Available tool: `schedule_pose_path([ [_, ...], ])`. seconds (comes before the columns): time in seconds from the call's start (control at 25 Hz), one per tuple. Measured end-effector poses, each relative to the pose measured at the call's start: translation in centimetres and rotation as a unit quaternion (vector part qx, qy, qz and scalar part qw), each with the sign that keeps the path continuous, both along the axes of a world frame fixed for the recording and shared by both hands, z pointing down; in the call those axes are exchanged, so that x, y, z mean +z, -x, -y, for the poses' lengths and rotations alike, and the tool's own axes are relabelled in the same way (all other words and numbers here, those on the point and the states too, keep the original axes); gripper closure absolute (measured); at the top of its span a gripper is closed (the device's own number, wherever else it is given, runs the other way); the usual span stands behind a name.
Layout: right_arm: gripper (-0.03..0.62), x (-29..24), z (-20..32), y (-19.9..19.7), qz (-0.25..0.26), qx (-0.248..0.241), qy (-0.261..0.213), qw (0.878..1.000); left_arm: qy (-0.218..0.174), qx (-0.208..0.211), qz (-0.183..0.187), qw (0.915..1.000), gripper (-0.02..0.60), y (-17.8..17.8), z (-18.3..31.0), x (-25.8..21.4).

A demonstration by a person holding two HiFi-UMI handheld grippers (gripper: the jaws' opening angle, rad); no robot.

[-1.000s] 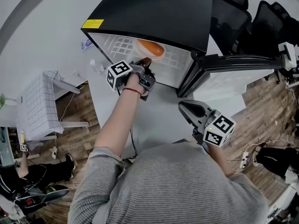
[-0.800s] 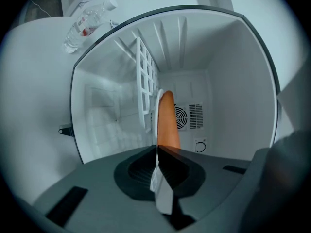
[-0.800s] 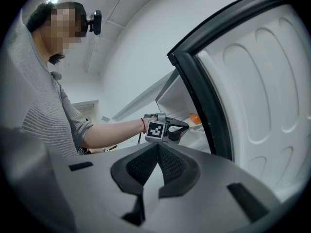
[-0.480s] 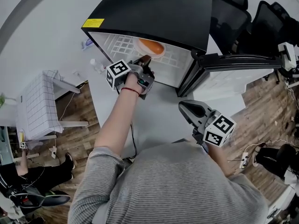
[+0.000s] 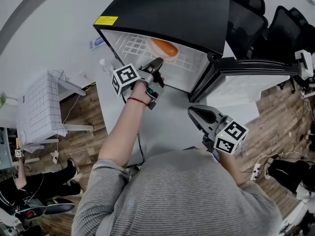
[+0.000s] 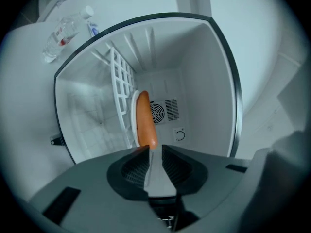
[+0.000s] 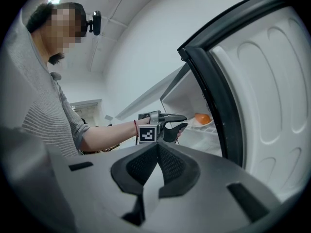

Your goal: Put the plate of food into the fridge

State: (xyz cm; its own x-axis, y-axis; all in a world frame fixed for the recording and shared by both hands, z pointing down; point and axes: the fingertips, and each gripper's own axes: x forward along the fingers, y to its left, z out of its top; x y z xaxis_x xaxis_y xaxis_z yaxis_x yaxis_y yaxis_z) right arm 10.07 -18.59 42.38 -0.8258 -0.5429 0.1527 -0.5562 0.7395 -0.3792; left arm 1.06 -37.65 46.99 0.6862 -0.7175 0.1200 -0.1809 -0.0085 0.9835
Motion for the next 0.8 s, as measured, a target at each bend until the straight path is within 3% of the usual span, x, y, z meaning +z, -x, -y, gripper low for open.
schedule_pose_path([
  [0.12, 0.582, -0.1, -0.1, 0.4, -0.001, -0.003, -0.002, 1.0, -0.046, 0.019, 0.055, 0.9972, 0.512, 0.1, -1.4, -1.0],
  [0.24, 0.582, -0.2, -0.1, 0.8, -0.002, -0.006, -0.004, 1.0, -0.088, 0.036, 0.123, 0.9878, 0.512, 0.4, -2.8, -1.3],
  [0.32, 0.582, -0.2, -0.1, 1.1, -0.001, -0.008, -0.005, 1.0, -0.121, 0.045, 0.18, 0.9753, 0.512, 0.8, -3.7, -1.5],
  [0.4, 0.582, -0.2, -0.2, 1.3, -0.001, -0.009, -0.005, 1.0, -0.161, 0.053, 0.241, 0.9558, 0.512, 1.0, -4.4, -1.7],
  [0.48, 0.582, -0.2, -0.2, 1.5, -0.002, -0.009, -0.006, 1.0, -0.207, 0.058, 0.302, 0.9288, 0.512, 1.1, -4.9, -2.3],
  [0.56, 0.58, -0.3, -0.2, 1.6, -0.001, -0.008, -0.007, 1.0, -0.257, 0.061, 0.363, 0.8936, 0.512, 1.0, -5.4, -3.0],
  [0.6, 0.582, -0.3, -0.3, 1.7, -0.001, -0.008, -0.008, 1.0, -0.283, 0.064, 0.396, 0.8712, 0.512, 0.9, -5.7, -3.3],
  [0.72, 0.582, -0.4, -0.4, 1.9, 0.001, -0.008, -0.01, 1.0, -0.351, 0.077, 0.498, 0.7891, 0.514, 0.4, -6.5, -3.4],
  [0.76, 0.582, -0.4, -0.5, 1.9, 0.001, -0.007, -0.01, 1.0, -0.366, 0.081, 0.521, 0.7666, 0.514, 0.2, -6.8, -3.3],
  [0.8, 0.582, -0.5, -0.5, 1.8, 0.001, -0.006, -0.01, 1.0, -0.376, 0.086, 0.535, 0.7518, 0.514, 0.0, -7.0, -3.1],
])
